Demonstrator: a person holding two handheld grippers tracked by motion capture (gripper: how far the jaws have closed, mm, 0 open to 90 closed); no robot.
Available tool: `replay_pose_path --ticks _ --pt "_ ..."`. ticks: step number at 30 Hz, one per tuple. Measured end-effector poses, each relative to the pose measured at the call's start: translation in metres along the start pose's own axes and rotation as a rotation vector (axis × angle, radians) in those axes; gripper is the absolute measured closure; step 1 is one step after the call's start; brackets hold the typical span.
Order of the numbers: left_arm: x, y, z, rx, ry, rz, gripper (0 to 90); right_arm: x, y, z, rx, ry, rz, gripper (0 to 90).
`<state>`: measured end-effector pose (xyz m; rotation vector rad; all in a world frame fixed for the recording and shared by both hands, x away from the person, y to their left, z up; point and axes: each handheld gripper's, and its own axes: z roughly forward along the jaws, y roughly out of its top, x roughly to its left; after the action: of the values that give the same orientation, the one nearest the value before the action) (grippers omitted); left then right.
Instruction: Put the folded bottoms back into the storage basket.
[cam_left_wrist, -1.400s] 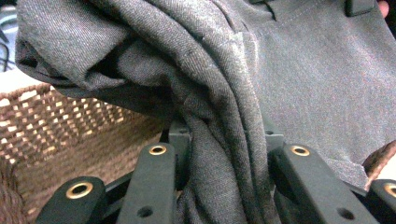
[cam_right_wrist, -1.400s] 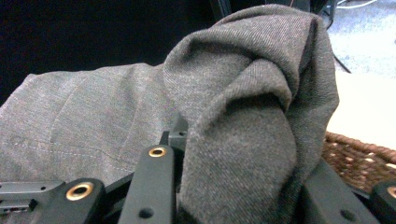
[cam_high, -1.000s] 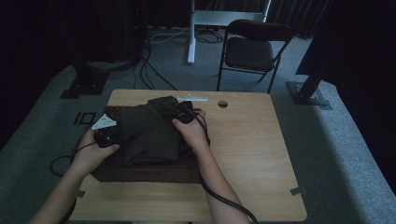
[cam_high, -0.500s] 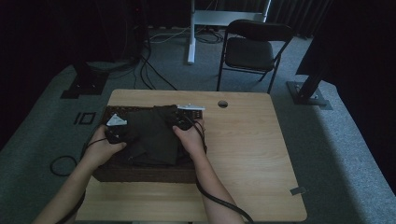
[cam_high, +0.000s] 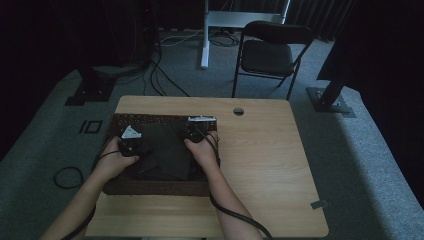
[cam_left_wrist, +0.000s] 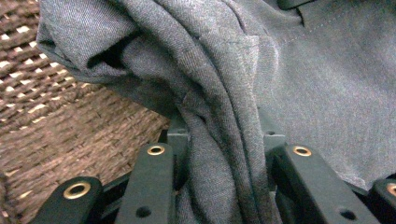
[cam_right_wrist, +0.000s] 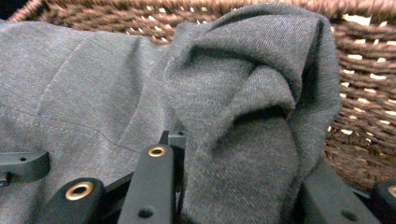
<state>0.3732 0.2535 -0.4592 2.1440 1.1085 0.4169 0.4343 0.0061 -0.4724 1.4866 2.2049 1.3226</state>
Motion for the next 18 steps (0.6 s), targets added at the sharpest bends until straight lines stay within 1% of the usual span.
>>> replay_pose_path --ticks 1,3,5,7,10,11,12,14,16,17,18 --pt "0.001 -0.003 0.002 -0.001 -0.006 -0.011 68.2 0.0 0.0 0.001 0.009 -0.005 0.0 67.1" --pt "0.002 -0.008 0.005 -0.003 -0.011 -0.019 67.7 -0.001 -0.002 0.004 0.034 -0.01 0.019 66.8" --pt "0.003 -0.012 0.008 -0.005 -0.02 -0.027 67.3 -0.004 -0.004 0.007 0.052 -0.03 0.013 66.2" --pt "0.004 -0.016 0.012 -0.002 -0.028 -0.03 67.3 -0.006 -0.006 0.01 0.073 -0.032 0.029 65.8" --pt "0.003 -0.021 0.019 0.006 -0.034 -0.039 66.6 -0.007 -0.009 0.015 0.111 -0.061 0.005 62.9" --pt "0.003 -0.022 0.02 0.008 -0.034 -0.037 65.9 -0.007 -0.011 0.017 0.131 -0.082 -0.018 61.0" --pt "0.002 -0.023 0.022 0.011 -0.034 -0.034 65.5 -0.008 -0.011 0.018 0.137 -0.094 -0.037 59.8" --pt "0.003 -0.025 0.023 0.011 -0.033 -0.042 63.8 -0.007 -0.012 0.021 0.14 -0.118 -0.062 54.2" --pt "0.004 -0.027 0.024 0.015 -0.036 -0.067 61.3 -0.008 -0.012 0.022 0.135 -0.126 -0.08 47.6" --pt "0.005 -0.027 0.024 0.018 -0.035 -0.076 57.7 -0.008 -0.012 0.023 0.133 -0.129 -0.1 42.2" --pt "0.005 -0.027 0.024 0.022 -0.03 -0.085 54.1 -0.008 -0.012 0.024 0.137 -0.127 -0.111 39.5"
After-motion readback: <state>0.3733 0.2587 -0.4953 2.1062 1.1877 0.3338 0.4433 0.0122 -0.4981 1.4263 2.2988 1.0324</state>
